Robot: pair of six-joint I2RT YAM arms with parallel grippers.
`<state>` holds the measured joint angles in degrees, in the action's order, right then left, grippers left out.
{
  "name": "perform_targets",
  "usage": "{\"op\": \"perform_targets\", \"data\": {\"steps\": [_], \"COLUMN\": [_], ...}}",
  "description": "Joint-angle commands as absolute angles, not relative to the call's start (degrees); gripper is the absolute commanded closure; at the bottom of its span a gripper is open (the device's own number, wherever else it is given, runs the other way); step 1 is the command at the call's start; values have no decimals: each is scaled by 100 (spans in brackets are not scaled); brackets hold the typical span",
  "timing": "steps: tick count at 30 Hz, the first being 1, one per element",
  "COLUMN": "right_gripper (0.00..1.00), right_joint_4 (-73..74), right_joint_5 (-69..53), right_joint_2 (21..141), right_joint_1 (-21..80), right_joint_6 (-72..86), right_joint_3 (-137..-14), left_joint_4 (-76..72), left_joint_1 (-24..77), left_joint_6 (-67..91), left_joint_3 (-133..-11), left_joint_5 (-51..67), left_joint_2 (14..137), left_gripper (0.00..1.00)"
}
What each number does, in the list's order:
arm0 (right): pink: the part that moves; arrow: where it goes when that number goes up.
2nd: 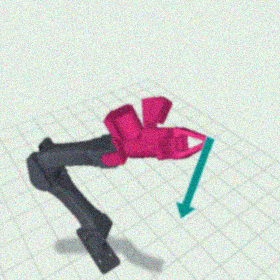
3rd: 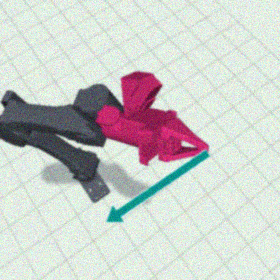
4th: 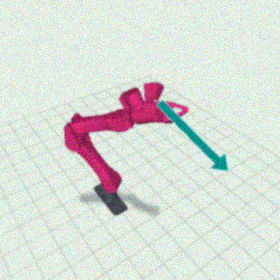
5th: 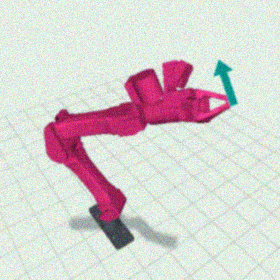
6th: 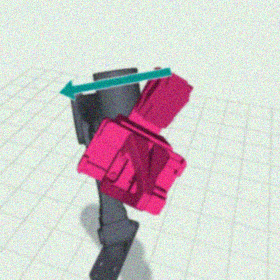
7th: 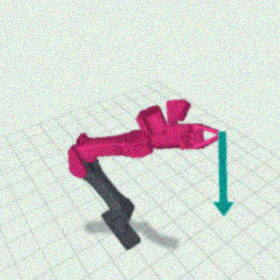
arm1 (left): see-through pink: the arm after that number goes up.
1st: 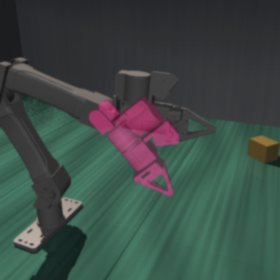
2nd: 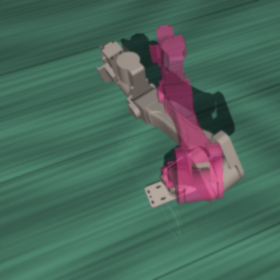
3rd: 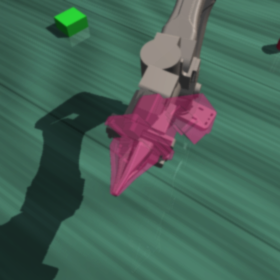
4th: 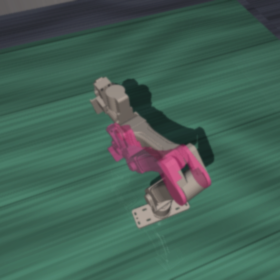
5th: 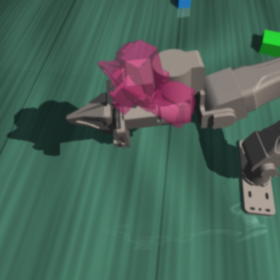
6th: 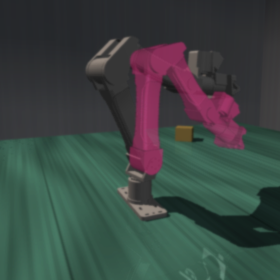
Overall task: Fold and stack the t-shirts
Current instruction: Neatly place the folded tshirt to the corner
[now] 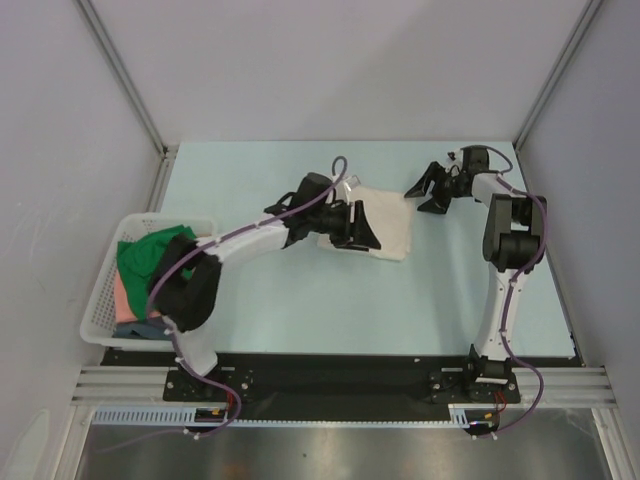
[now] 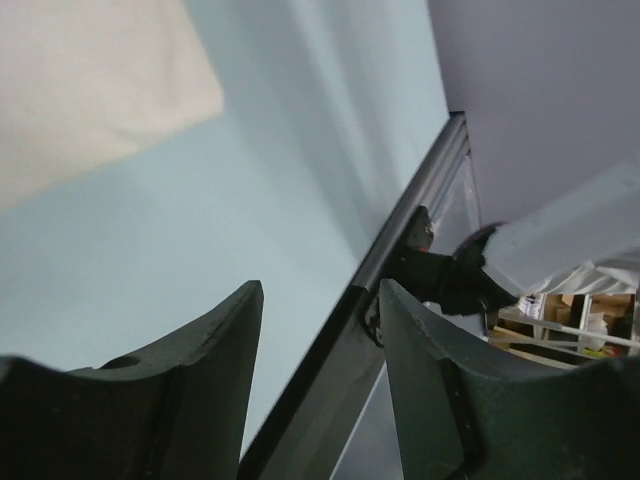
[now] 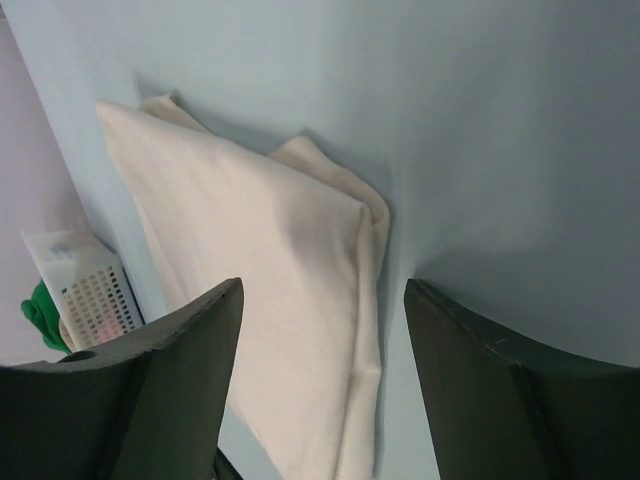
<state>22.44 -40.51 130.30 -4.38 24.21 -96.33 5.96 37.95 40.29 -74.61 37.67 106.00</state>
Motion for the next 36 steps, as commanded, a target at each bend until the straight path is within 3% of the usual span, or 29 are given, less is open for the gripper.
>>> {"op": "perform_targets", "data": {"steps": [1, 6, 15, 18, 20, 26, 27, 28, 29, 36], "right_gripper": [29, 31, 38, 47, 61, 74, 79, 92, 99, 100], "right_joint_4": [2346, 2329, 2277, 2101, 2013, 1785, 1775, 1767, 1723, 3216], "right_joint_5": [-3859, -3832, -4201, -4447, -4631, -4939, -4939, -4948, -4940, -4088], "right_joint_2": [13245, 13280, 13552, 13588, 13614, 13728, 13711, 13702, 13650, 13290], "right_joint_1": [-308, -167, -79, -79, -88, -62, -53, -53, -61, -272], "right_joint_6": [1995, 1996, 1872, 1881, 1872, 2030, 2082, 2109, 2144, 1521], "right_joint_3": [-9879, -9747, -9677, -9642, -9659, -9633, -9615, -9607, -9606, -10081], "left_joint_4": [1142, 1186, 1564, 1556, 1538, 1494, 1477, 1442, 1407, 1433], "left_joint_1": [3640, 3183, 2180, 2031, 1951, 1776, 1749, 1697, 1670, 1398], "left_joint_6": [3481, 3481, 3155, 3146, 3147, 3146, 3164, 3173, 3208, 3208], "left_joint_3": [-6875, -6031, -6047, -5994, -5977, -6003, -6012, -6020, -6021, -6100], "left_joint_5": [3604, 3700, 3902, 4007, 4086, 4219, 4236, 4271, 4298, 4447], "left_joint_2": [9512, 8562, 8095, 8068, 8060, 8138, 8165, 8200, 8218, 8323], "left_gripper": [44, 43, 41, 41, 41, 41, 41, 41, 41, 41]}}
